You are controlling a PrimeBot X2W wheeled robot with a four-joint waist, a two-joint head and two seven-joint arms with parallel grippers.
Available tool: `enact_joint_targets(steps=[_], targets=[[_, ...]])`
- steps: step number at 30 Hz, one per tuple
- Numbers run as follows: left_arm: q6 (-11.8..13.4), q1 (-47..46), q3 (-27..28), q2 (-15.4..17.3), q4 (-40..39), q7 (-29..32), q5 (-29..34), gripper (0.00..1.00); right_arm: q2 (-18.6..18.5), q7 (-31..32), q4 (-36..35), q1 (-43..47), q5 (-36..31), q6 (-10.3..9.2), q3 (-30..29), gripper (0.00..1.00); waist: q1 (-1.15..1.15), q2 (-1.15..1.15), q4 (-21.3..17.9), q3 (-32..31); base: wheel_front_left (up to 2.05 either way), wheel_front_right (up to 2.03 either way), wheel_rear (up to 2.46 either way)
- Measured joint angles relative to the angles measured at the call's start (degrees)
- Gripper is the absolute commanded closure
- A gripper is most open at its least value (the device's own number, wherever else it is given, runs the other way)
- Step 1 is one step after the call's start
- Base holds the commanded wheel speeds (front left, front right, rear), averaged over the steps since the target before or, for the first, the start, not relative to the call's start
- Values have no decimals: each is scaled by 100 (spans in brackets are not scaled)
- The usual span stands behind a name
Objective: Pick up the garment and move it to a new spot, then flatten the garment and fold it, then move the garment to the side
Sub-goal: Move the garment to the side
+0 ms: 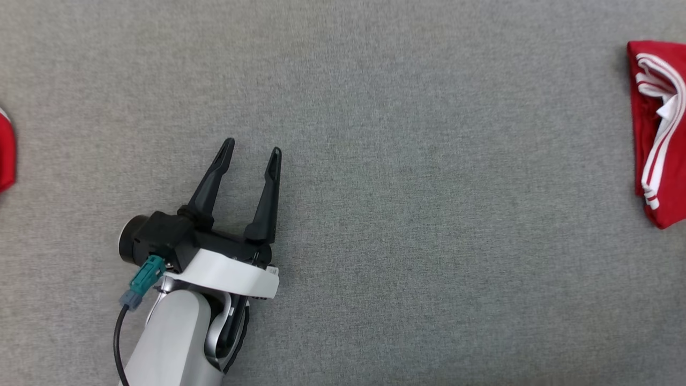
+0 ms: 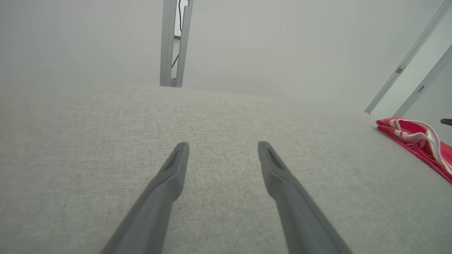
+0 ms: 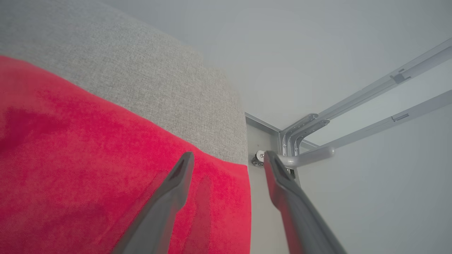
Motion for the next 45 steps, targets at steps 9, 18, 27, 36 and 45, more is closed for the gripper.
enact_joint_targets(steps=[9,18,27,36,45], targets=[[47,348,82,2,4,0,-151,0,256,-7,-797,191,-360,-1,-568,0,0,0,32,-750,0,0,0],[56,754,380,4,-55,0,-183,0,861,-12,-2704,1441,-687,-1,-1869,0,0,0,40,-1604,0,0,0],[51,1222,637,4,-124,0,-201,0,2249,-12,-4450,3342,-1213,-2,-3292,0,0,0,117,-2366,0,0,0],[147,1678,869,4,-138,0,-380,0,3471,-13,-5124,4807,-1786,-2,-3664,0,0,0,227,-2806,0,0,0],[148,1876,1015,7,-19,0,-454,0,3797,-13,-5238,5328,-2062,-2,-3653,0,0,0,263,-2881,0,0,0]])
